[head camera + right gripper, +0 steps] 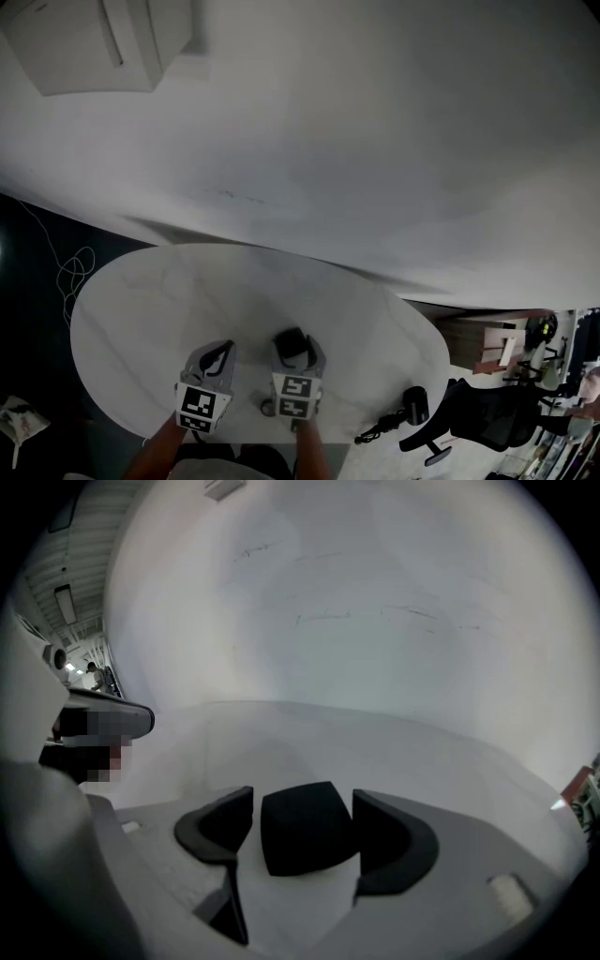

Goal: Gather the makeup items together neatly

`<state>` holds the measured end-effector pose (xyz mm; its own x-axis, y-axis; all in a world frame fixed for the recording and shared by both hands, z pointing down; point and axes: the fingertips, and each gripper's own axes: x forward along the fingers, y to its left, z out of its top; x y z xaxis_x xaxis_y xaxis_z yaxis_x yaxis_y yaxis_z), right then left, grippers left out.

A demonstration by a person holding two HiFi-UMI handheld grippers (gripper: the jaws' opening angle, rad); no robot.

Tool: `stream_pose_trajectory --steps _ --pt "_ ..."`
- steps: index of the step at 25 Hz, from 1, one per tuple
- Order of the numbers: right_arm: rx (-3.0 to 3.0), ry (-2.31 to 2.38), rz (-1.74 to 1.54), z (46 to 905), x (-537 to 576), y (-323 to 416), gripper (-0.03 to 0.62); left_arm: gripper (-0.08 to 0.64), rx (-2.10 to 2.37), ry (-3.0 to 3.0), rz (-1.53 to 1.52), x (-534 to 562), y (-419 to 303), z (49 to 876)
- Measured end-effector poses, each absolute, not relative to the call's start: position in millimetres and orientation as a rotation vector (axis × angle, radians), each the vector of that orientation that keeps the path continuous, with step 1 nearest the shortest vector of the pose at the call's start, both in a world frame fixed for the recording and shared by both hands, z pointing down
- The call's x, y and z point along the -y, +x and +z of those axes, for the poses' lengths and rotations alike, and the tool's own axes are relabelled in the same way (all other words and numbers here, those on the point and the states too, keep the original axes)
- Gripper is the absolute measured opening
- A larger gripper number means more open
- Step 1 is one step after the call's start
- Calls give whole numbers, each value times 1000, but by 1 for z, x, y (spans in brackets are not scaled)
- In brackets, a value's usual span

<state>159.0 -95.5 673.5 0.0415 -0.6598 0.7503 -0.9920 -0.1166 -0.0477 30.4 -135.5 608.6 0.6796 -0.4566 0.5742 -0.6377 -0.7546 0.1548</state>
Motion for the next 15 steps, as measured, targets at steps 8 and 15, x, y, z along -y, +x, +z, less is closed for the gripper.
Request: stream_pose_trajectory --steps 8,15 --pt "1655 1780 873 685 96 155 341 11 860 2537 740 139 26 618" --pt "1651 1733 847 686 97 156 341 11 850 2534 737 139 26 620"
